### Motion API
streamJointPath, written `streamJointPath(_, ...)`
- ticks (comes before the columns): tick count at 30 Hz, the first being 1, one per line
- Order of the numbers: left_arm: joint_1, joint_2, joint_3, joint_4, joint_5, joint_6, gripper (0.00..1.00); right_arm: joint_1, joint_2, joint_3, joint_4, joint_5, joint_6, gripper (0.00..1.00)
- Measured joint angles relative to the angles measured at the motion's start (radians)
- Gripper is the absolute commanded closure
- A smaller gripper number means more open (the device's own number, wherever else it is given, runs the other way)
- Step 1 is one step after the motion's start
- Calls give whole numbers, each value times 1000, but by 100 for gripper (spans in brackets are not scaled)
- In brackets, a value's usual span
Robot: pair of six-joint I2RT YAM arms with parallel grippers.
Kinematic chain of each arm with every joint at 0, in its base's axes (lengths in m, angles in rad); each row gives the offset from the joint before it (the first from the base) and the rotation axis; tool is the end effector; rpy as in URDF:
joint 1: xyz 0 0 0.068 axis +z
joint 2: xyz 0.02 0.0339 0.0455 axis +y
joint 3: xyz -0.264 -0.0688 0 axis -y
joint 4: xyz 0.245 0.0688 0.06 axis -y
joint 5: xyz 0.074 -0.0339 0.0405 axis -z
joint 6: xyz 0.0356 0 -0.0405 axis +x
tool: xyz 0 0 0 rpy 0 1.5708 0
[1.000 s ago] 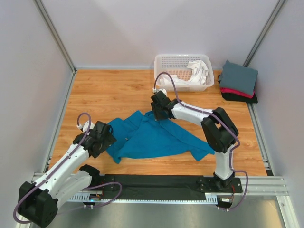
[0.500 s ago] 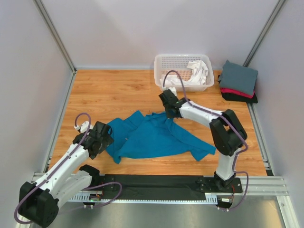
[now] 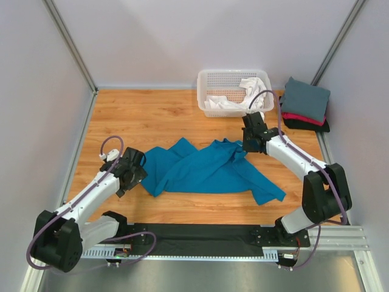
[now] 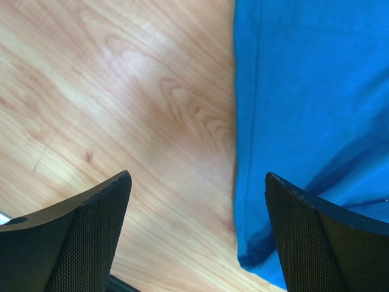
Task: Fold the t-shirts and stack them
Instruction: Flatten the tshirt out
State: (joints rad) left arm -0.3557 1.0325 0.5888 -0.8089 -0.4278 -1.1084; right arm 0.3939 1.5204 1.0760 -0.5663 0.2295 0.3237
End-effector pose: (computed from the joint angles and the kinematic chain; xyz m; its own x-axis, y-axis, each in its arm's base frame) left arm 0.1598 -0.0436 0.1881 -0.5719 -0.6563 -0.4922 -0.7098 0.6967 -0.1042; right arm 0.2907 0.1120 0.2339 -0.8251 -0.0075 -0.5650 0.0003 0.9999 -0.0137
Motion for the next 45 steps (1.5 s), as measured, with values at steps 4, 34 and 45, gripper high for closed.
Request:
streamJointPath(4, 25, 55, 22, 32, 4, 17, 2, -22, -25, -36, -58, -1, 9, 100)
streamJointPath(34, 77, 410, 128, 380, 45, 101, 27, -179, -277, -179, -177, -37, 80, 99)
streamJointPath(45, 80, 459, 130, 507, 50, 99, 100, -254, -272, -236, -182, -84, 155, 99)
